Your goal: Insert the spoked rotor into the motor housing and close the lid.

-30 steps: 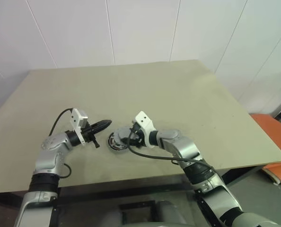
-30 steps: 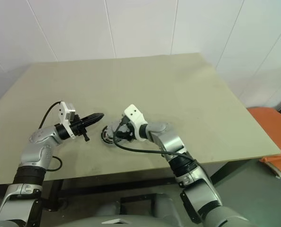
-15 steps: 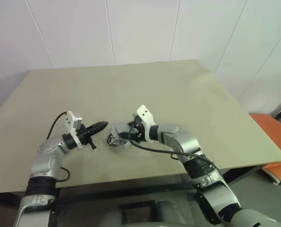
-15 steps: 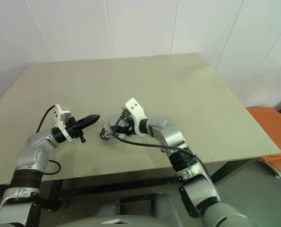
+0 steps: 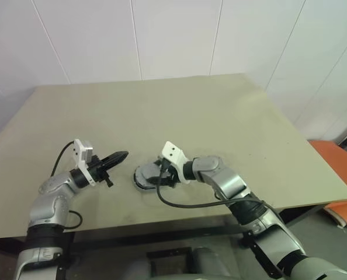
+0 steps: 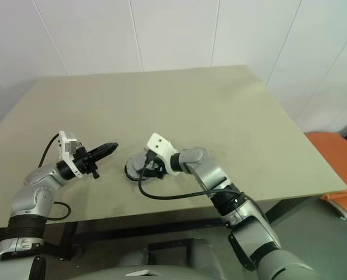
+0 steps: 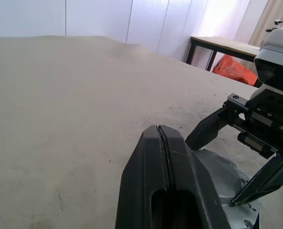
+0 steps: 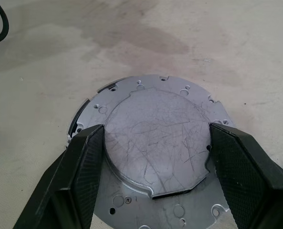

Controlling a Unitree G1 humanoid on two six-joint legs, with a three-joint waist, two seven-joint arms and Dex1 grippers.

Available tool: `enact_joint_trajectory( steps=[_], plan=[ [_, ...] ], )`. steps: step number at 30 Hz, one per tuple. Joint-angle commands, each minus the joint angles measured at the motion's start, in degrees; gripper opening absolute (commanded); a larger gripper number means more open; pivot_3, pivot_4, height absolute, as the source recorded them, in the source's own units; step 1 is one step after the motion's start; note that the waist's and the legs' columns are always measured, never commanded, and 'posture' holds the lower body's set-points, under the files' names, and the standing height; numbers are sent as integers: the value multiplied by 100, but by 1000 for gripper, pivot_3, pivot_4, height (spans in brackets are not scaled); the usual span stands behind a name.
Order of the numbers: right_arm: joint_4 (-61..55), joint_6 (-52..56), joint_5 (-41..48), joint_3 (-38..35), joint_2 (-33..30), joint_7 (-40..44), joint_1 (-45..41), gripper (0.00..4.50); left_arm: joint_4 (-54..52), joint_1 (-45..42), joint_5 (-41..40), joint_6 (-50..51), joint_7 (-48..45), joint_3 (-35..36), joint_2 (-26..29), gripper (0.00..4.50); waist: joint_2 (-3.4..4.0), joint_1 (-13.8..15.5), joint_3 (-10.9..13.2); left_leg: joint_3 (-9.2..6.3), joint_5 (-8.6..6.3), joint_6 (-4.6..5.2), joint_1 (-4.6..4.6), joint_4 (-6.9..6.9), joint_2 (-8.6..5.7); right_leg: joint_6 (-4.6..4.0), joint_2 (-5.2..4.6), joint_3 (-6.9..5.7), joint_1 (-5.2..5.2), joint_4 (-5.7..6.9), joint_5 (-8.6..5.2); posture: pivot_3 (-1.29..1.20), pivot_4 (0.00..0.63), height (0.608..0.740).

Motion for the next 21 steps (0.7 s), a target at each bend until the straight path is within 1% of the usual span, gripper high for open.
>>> enact_joint_trajectory(
  steps=[1,5,12,21],
  plan=[
    [-167,-54,-52,101,-42,128,45,3047,-198,-40,-99,11,-60,82,89,0,0,7,0,0,0,0,0,0,0,0,0,0,0,-1,0,0,0,740],
    [-301,22,114,32,4,240,92,3047,-216,-14,-88,44,-130,50,104,0,0,6,0,0,0,0,-1,-2,-2,0,-2,0,0,-2,0,0,0,740],
    [-357,-85,-6,170,-13,290,118,3047,-212,29,-41,60,-171,38,107,0,-1,6,0,0,0,0,1,-8,-2,0,-2,0,0,-3,-1,0,0,740],
    [-240,-356,-423,329,-28,79,106,3047,-176,30,49,32,-199,-34,113,0,-2,5,-1,0,0,0,6,-16,-2,0,-1,0,-1,-4,-1,0,0,740]
  ],
)
